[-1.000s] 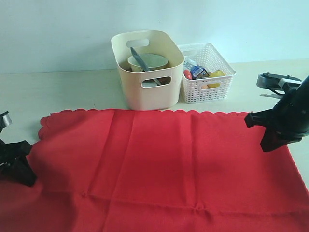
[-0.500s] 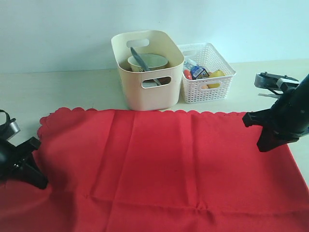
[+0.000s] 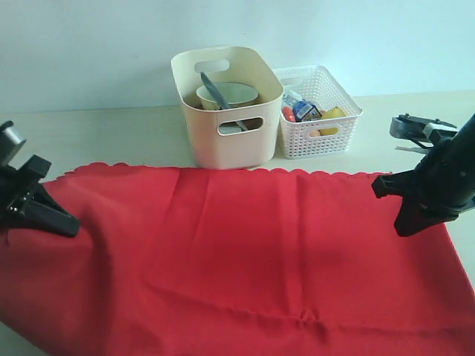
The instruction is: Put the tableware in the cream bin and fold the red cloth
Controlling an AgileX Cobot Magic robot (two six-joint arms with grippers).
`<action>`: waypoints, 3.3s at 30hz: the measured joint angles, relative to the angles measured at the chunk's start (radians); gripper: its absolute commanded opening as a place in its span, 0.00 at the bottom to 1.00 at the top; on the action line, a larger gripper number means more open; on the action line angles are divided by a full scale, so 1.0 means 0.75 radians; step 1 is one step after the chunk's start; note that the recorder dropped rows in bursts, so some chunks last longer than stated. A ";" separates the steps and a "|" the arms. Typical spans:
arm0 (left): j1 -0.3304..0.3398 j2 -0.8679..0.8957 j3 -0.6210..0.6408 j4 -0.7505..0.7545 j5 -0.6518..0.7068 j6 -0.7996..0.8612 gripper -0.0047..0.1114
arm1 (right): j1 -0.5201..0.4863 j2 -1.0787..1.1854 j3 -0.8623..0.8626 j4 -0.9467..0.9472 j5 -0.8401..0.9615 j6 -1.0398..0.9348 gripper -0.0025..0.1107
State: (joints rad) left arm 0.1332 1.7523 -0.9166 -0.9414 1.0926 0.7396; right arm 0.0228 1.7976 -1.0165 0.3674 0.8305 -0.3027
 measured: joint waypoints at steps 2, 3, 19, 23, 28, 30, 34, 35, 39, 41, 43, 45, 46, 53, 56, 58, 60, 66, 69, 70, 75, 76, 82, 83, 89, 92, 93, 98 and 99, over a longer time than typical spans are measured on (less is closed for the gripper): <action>0.000 -0.067 0.000 -0.025 0.006 0.005 0.04 | 0.000 0.031 0.000 -0.005 0.000 0.000 0.02; -0.006 -0.100 0.000 -0.038 0.006 0.005 0.04 | 0.000 0.047 0.000 -0.013 0.000 0.000 0.02; -0.512 -0.221 -0.164 -0.096 -0.084 -0.024 0.04 | 0.000 0.166 -0.006 -0.034 -0.022 -0.003 0.02; -0.699 -0.218 -0.228 -0.099 -0.157 -0.048 0.04 | 0.000 0.179 -0.006 -0.034 -0.027 -0.001 0.02; -0.910 -0.153 -0.329 -0.102 -0.229 -0.070 0.04 | 0.000 0.182 -0.006 -0.034 -0.032 0.003 0.02; -0.974 -0.118 -0.372 -0.102 -0.253 -0.077 0.04 | 0.000 0.182 -0.006 -0.034 -0.032 0.012 0.02; -1.076 -0.027 -0.483 -0.110 -0.274 -0.087 0.04 | 0.000 0.182 -0.006 -0.034 -0.038 0.024 0.02; -1.097 -0.001 -0.515 -0.110 -0.277 -0.091 0.04 | 0.000 0.182 -0.006 -0.034 -0.040 0.024 0.02; -1.162 0.107 -0.635 -0.110 -0.282 -0.114 0.04 | 0.000 0.182 -0.006 -0.034 -0.043 0.028 0.02; -1.185 0.155 -0.696 -0.110 -0.282 -0.114 0.04 | 0.000 0.182 -0.006 -0.034 -0.043 0.039 0.02; -1.207 0.202 -0.750 -0.110 -0.282 -0.114 0.04 | 0.000 0.182 -0.006 -0.034 -0.043 0.045 0.02; -1.223 0.255 -0.808 -0.110 -0.282 -0.114 0.04 | 0.000 0.182 -0.006 -0.034 -0.043 0.048 0.02; -1.230 0.277 -0.832 -0.110 -0.282 -0.114 0.04 | 0.000 0.182 -0.006 -0.034 -0.043 0.048 0.02; -1.266 0.445 -1.013 -0.120 -0.282 -0.116 0.04 | 0.000 0.182 -0.006 -0.034 -0.043 0.053 0.02; -1.293 0.502 -1.077 -0.120 -0.282 -0.116 0.04 | 0.000 0.182 -0.006 -0.034 -0.043 0.053 0.02; -1.313 0.540 -1.117 -0.120 -0.280 -0.104 0.04 | 0.000 0.182 -0.006 -0.034 -0.043 0.056 0.02; -1.335 0.575 -1.151 -0.120 -0.270 -0.082 0.04 | 0.000 0.184 -0.006 -0.034 -0.043 0.056 0.02; -1.385 0.662 -1.192 -0.105 -0.230 -0.024 0.04 | 0.000 0.193 -0.008 -0.043 -0.040 0.058 0.02; -1.394 0.703 -1.192 -0.092 -0.225 -0.021 0.04 | 0.000 0.198 -0.023 -0.043 -0.023 0.058 0.02; -1.396 0.714 -1.192 -0.089 -0.225 -0.019 0.04 | 0.000 0.201 -0.034 -0.043 -0.014 0.058 0.02; -1.396 0.746 -1.192 -0.089 -0.272 -0.019 0.04 | 0.000 0.177 -0.091 -0.079 -0.001 0.061 0.02; -1.396 0.751 -1.192 -0.089 -0.282 -0.019 0.04 | 0.000 0.163 -0.101 -0.095 -0.008 0.070 0.02; -1.396 0.762 -1.192 -0.087 -0.358 -0.019 0.04 | 0.000 -0.010 -0.124 -0.333 -0.108 0.243 0.02; -1.396 0.762 -1.192 -0.087 -0.376 -0.019 0.04 | 0.000 -0.042 -0.124 -0.398 -0.126 0.297 0.02; -1.434 0.791 -1.195 -0.118 -0.566 -0.019 0.04 | 0.000 -0.146 -0.127 -0.650 -0.168 0.534 0.02; -1.463 0.830 -1.203 -0.124 -0.669 -0.015 0.09 | 0.000 -0.149 -0.127 -0.657 -0.174 0.554 0.02; -1.470 0.842 -1.209 -0.124 -0.697 -0.015 0.14 | 0.000 -0.149 -0.127 -0.657 -0.174 0.556 0.02; -1.494 0.875 -1.241 -0.130 -0.762 -0.013 0.62 | 0.000 -0.149 -0.127 -0.654 -0.189 0.562 0.02; -1.494 0.875 -1.244 -0.130 -0.762 -0.013 0.72 | 0.000 -0.149 -0.127 -0.648 -0.192 0.562 0.02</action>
State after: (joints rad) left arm -0.9877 2.4089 -1.8498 -1.0388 0.5208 0.7301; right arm 0.0228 1.6858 -1.1118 -0.1186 0.6862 0.1188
